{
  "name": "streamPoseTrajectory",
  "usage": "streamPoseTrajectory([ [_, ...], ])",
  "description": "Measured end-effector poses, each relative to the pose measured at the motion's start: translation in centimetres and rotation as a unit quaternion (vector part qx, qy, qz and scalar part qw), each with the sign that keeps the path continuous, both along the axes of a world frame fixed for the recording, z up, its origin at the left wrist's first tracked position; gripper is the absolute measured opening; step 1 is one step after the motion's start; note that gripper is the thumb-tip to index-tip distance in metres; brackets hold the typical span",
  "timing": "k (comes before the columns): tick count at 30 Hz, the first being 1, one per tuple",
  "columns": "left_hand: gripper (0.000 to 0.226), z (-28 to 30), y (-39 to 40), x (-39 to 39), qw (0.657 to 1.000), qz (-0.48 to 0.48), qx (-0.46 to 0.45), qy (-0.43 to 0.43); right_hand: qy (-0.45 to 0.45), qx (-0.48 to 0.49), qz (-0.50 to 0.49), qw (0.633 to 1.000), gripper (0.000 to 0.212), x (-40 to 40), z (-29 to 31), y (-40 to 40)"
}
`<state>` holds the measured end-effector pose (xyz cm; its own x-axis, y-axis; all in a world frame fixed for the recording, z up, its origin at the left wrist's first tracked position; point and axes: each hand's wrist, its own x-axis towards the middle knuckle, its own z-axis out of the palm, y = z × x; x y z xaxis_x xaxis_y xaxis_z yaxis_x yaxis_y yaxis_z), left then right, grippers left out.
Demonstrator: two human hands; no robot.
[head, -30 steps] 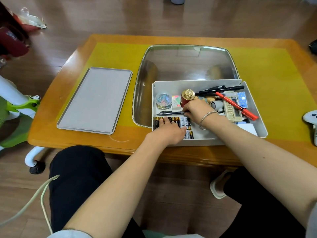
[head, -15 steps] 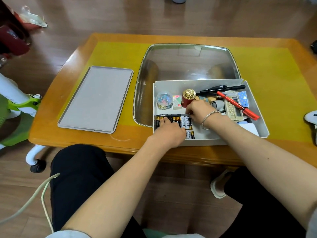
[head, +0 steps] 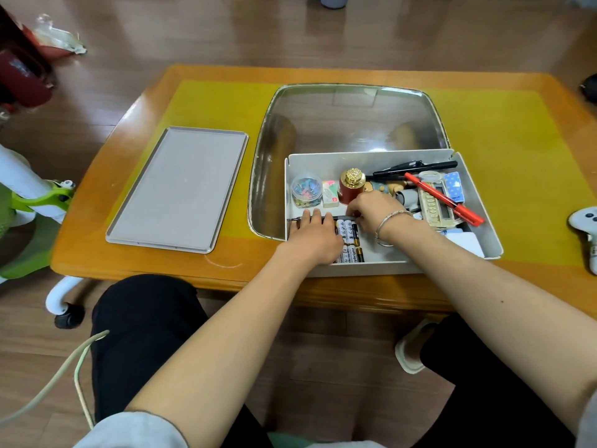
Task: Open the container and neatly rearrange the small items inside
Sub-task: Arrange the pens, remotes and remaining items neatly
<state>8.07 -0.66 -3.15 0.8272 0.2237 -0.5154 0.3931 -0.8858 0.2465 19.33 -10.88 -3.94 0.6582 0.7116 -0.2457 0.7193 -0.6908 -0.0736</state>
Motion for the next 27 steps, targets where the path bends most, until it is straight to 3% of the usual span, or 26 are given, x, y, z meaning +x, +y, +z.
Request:
streamPoseTrajectory([
  [8,0.064,-0.2,0.1,0.1,1.0,-0.019,0.02,-0.01,0.003,0.024,0.002,1.0,0.04,-0.4,0.6,-0.4],
  [11,0.063,0.0,0.1,0.1,0.999,-0.026,0.033,-0.022,-0.014,0.065,-0.012,0.998,0.034,-0.3,2.3,-1.1],
  [17,0.06,0.0,0.1,0.0,0.998,-0.026,0.032,-0.041,-0.062,0.205,-0.145,0.966,0.018,2.0,6.7,-5.7],
  [21,0.061,-0.2,0.2,0.0,0.998,-0.031,0.041,-0.041,-0.079,0.199,-0.232,0.949,0.014,4.1,6.8,-8.9],
  [27,0.061,-0.3,0.3,0.0,0.998,-0.027,0.04,-0.042,-0.078,0.203,-0.247,0.944,0.021,6.2,5.9,-8.4],
])
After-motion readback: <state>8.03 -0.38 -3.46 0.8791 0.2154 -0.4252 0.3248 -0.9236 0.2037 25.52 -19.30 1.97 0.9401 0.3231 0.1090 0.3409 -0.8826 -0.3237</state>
